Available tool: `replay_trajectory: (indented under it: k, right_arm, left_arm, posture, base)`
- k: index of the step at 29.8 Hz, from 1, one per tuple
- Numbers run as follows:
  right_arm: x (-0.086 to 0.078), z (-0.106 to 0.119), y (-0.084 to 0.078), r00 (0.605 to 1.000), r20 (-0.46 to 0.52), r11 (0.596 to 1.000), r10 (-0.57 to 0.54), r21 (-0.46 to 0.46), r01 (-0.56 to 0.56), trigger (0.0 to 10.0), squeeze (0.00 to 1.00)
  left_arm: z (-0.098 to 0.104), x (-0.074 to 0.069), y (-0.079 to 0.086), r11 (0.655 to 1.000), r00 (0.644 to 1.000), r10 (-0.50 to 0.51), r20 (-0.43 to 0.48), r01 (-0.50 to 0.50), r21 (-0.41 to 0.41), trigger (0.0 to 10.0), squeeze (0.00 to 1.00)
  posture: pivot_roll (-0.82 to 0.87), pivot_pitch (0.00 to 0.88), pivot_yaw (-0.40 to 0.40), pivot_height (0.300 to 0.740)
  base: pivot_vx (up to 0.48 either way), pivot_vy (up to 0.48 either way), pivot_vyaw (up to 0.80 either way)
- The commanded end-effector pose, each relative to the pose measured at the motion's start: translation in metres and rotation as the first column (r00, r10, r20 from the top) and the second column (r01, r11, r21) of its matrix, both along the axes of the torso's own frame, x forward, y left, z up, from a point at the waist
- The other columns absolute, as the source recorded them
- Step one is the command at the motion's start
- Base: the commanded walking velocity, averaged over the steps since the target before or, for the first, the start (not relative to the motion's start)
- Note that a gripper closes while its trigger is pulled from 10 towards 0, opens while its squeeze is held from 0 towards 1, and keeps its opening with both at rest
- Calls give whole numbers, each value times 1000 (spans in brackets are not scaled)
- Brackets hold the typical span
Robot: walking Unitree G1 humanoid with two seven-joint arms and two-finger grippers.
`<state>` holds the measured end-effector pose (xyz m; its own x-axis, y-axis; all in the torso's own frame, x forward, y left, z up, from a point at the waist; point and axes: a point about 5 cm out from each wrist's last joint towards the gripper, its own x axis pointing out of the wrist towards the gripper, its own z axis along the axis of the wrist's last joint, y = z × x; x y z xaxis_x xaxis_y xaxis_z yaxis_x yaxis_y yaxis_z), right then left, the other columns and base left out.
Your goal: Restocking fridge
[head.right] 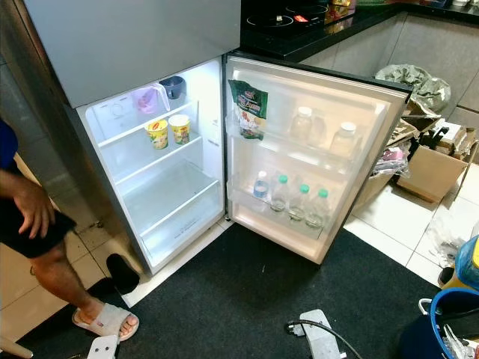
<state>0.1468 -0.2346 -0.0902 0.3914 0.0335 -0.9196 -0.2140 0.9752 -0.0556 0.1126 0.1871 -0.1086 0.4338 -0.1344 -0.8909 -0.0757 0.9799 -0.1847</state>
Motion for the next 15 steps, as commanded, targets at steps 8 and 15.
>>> replay_trajectory:
  k: [8,15]
  right_arm:
    - [5,2,1,1000,19,1000,17,-8,-17,10000,0]
    - [1,0,-2,999,1,996,36,-79,-35,10000,0]
  left_arm:
    - [-4,-17,5,1000,998,5,-65,-5,4,10000,0]
    - [-4,-17,4,1000,998,11,-67,-11,-4,10000,0]
  posture:
    - [-34,0,8,740]
    - [-34,0,7,740]
  base:
    - [0,-364,712]
    - [256,-401,496]
